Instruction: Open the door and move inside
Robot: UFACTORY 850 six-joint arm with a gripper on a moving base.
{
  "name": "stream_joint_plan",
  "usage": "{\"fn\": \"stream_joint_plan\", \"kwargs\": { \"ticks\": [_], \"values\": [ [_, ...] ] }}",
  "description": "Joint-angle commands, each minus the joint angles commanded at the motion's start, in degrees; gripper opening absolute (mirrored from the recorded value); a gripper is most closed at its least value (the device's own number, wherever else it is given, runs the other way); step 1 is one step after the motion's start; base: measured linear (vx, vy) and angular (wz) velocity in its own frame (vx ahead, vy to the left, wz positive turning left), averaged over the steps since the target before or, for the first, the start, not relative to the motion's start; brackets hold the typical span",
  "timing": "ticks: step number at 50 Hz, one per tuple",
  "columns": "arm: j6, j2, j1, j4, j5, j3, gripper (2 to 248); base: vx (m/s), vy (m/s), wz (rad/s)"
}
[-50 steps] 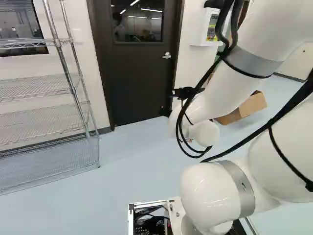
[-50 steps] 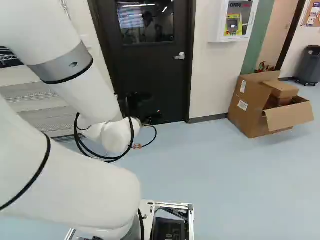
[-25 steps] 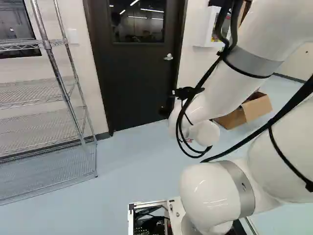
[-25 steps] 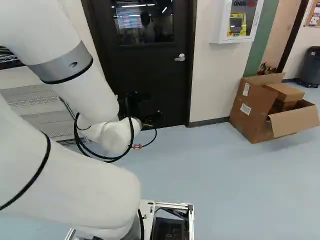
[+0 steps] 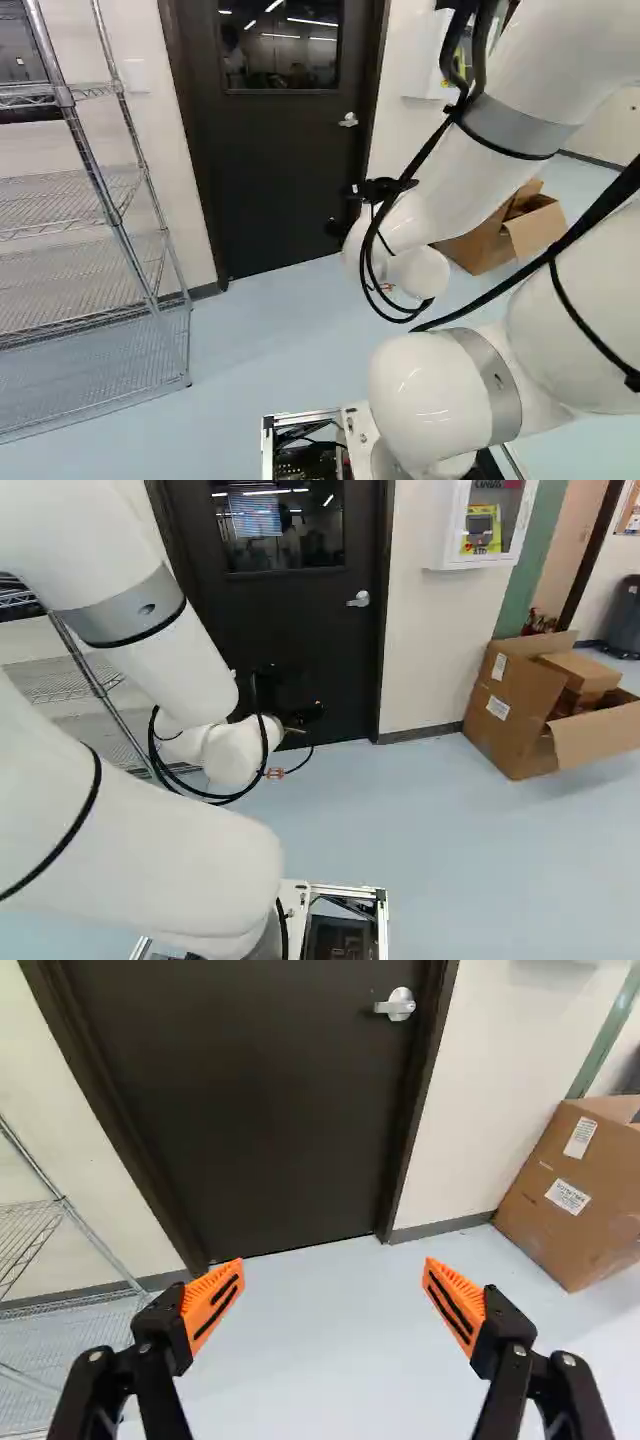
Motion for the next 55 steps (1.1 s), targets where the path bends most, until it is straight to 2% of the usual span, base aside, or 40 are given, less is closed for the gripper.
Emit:
{"fn": "stream_joint_plan", "kwargs": {
  "ticks": [40, 55],
  "values": [
    [0.0, 0.0, 0.0, 0.0, 0.0, 0.0, 247, 0.218, -0.008, 0.156],
    [0.0, 0.0, 0.0, 0.0, 0.0, 0.0, 247, 0.228, -0.034, 0.024]
  ]
}}
